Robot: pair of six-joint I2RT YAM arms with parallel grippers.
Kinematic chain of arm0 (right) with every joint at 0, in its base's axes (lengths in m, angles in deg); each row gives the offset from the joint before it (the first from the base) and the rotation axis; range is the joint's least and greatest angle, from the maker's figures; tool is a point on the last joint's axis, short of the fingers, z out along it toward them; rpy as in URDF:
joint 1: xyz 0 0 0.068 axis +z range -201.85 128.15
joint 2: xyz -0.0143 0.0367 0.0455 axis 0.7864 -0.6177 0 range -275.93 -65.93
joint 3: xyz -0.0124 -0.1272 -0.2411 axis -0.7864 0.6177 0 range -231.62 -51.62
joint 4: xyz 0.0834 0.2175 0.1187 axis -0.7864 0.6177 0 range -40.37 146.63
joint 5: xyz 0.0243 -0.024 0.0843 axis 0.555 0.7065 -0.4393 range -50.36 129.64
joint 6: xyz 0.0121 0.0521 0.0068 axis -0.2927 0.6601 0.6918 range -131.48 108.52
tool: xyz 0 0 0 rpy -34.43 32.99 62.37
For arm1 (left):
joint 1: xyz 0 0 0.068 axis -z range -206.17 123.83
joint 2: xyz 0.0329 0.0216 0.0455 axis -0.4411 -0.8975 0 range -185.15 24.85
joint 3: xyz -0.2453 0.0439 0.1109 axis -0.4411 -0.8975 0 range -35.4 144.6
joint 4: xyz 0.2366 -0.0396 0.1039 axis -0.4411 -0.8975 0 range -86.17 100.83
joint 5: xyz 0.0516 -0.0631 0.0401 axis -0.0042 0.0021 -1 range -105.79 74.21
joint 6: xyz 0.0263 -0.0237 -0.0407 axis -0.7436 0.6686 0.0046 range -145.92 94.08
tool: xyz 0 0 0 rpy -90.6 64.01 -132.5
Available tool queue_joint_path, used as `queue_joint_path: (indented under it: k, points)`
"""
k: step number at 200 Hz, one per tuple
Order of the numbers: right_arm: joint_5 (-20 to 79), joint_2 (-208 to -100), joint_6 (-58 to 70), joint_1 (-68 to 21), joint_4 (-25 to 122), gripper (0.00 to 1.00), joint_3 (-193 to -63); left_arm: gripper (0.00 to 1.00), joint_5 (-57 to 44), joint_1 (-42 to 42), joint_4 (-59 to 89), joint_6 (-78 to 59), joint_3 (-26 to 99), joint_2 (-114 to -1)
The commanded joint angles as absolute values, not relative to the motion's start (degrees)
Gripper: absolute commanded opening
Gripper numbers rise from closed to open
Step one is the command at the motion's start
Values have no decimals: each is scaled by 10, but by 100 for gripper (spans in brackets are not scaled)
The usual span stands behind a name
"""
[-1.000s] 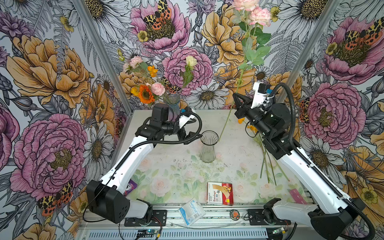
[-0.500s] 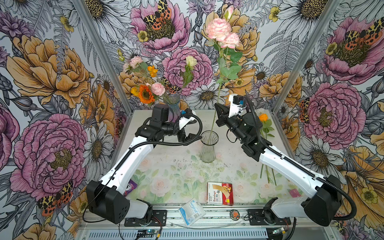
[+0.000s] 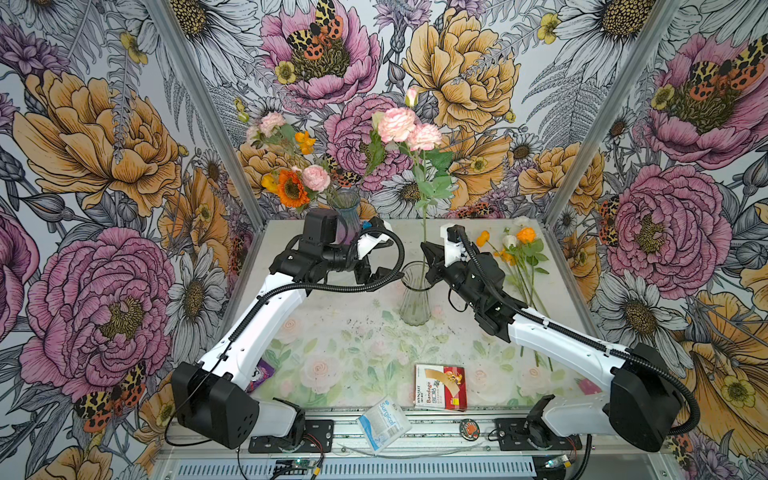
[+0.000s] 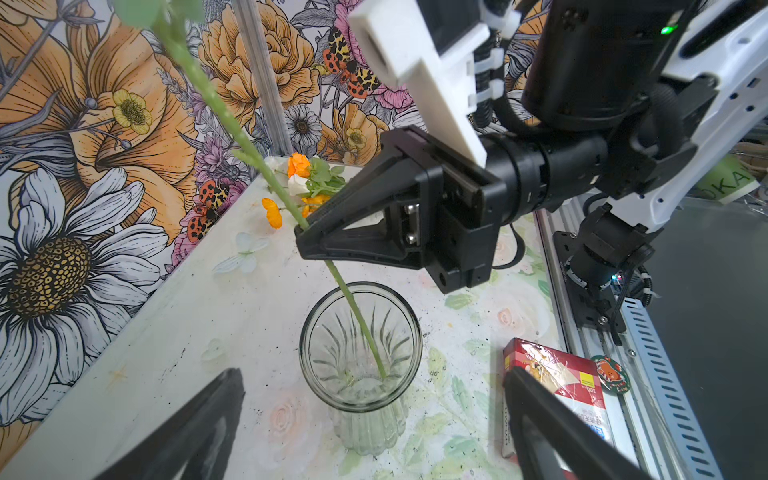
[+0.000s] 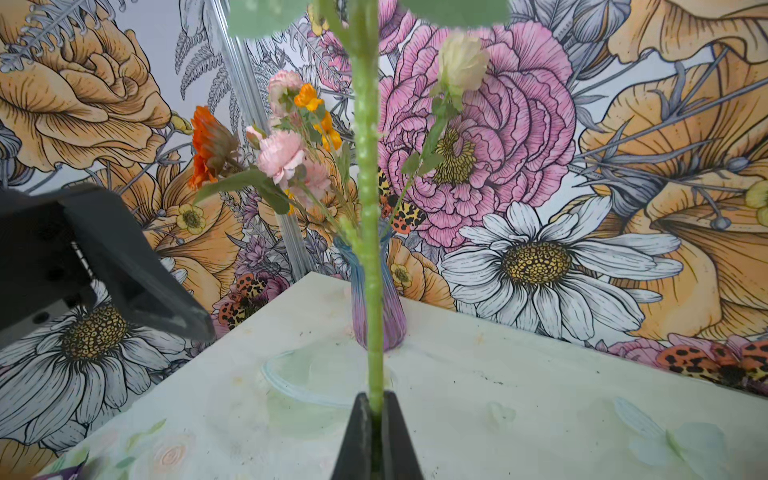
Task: Arrange the flowers into the vase
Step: 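Lower the pink rose stems into the clear glass vase with the right gripper, then open the right gripper and withdraw it while the left reaches toward the glass vase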
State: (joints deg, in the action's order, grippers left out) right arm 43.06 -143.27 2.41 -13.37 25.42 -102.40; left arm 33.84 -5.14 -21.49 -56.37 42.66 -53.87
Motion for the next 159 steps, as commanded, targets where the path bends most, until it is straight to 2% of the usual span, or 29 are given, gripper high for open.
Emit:
queue_joint_path:
  k: [1,35,61,118,131,159]
  points:
    - [429,-1424,49,-127,240,5,-1019,99,358,-52,-218,-573,423,-537]
    - [429,-1435,53,-124,266,6,-1025,99,356,-50,-218,-573,422,-537]
    - [418,-1444,53,-123,290,12,-1037,99,356,-50,-218,-572,422,-539]
    - [415,-1458,67,-119,312,19,-1039,99,353,-50,-218,-574,421,-535]
    - [418,-1452,65,-119,317,26,-1041,99,354,-50,-218,-575,421,-535]
    - [442,-1424,56,-117,379,51,-1059,99,357,-47,-218,-574,421,-536]
